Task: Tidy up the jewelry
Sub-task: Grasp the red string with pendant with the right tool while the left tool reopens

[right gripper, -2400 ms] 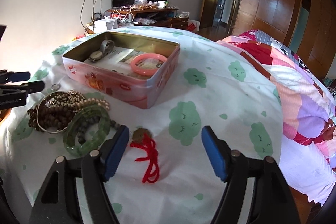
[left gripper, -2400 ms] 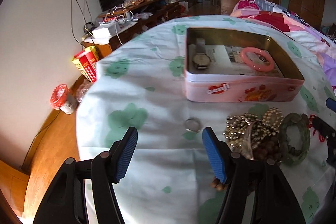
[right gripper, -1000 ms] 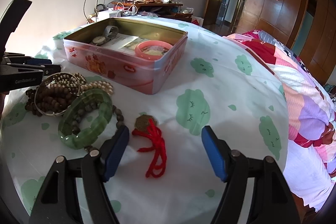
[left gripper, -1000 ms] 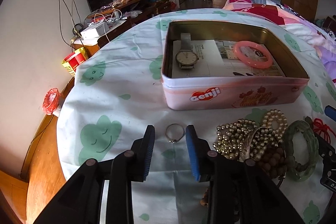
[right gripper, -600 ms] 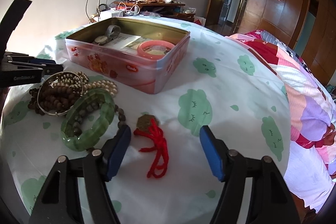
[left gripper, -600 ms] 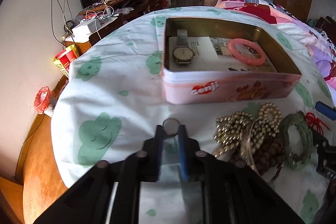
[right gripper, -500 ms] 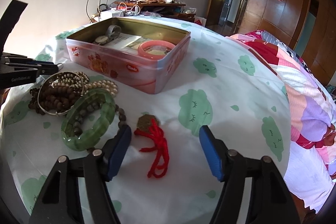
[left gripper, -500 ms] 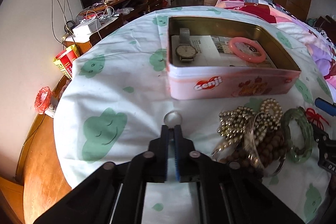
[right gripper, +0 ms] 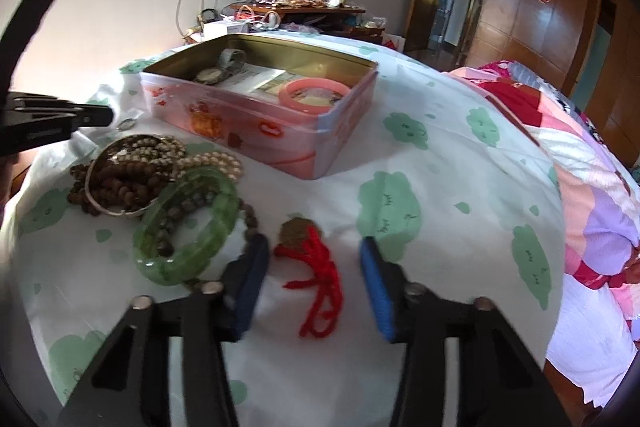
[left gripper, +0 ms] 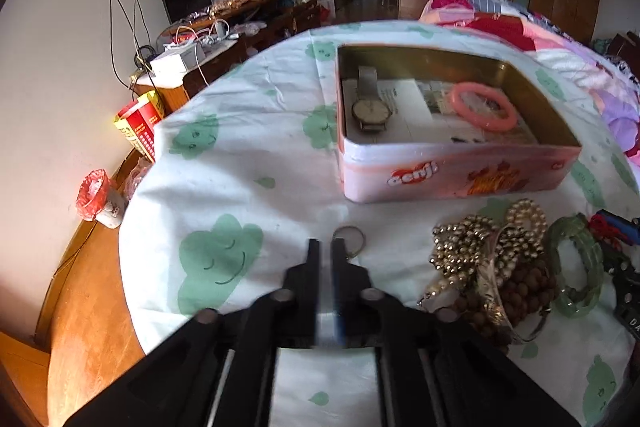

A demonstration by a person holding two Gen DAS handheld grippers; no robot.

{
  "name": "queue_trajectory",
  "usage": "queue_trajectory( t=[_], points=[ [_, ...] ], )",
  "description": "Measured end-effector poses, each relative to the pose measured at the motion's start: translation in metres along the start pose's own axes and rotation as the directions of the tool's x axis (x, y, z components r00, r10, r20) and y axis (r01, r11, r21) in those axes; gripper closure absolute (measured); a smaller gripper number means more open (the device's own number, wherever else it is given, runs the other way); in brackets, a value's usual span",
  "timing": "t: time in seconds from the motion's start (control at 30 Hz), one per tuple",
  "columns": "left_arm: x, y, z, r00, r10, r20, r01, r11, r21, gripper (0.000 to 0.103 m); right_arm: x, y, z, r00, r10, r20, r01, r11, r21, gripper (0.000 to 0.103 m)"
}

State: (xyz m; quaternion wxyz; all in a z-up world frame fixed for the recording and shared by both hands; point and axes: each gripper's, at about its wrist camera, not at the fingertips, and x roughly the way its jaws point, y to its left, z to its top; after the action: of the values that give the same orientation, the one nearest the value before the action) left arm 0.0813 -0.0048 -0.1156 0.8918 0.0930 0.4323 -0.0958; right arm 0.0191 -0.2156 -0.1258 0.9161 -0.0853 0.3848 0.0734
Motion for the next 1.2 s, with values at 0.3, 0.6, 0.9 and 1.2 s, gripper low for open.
queue_trajectory(
  t=[0.3,0.6,0.9,1.2],
  points=[
    [-0.030,-0.008,-0.005,0.996,-0.052,0.069,0.053,0.998,-0.023,0.069,-0.005,-0.001,0.001,0.999,0.042,0.022,-0.043,0.999,0.021,0.096],
    [-0.025,-0.043,-0.005,0.993,-0.112,0.035,0.110,0.993,0.043,0.070,-0.015,-0.018,0.005,0.998,0.043,0.038,-0.046,0.996,0.073,0.096],
    [-0.025,-0.047,-0.009,0.985,-0.169,0.018,0.168,0.985,0.047,0.103,-0.011,-0.024,0.002,0.998,0.047,0.032,-0.049,0.994,0.093,0.096],
    [-0.041,-0.033,-0.001,0.984,-0.166,0.068,0.168,0.985,-0.024,0.102,-0.015,-0.025,0.001,0.998,0.048,0.047,-0.052,0.994,0.092,0.096]
  ],
)
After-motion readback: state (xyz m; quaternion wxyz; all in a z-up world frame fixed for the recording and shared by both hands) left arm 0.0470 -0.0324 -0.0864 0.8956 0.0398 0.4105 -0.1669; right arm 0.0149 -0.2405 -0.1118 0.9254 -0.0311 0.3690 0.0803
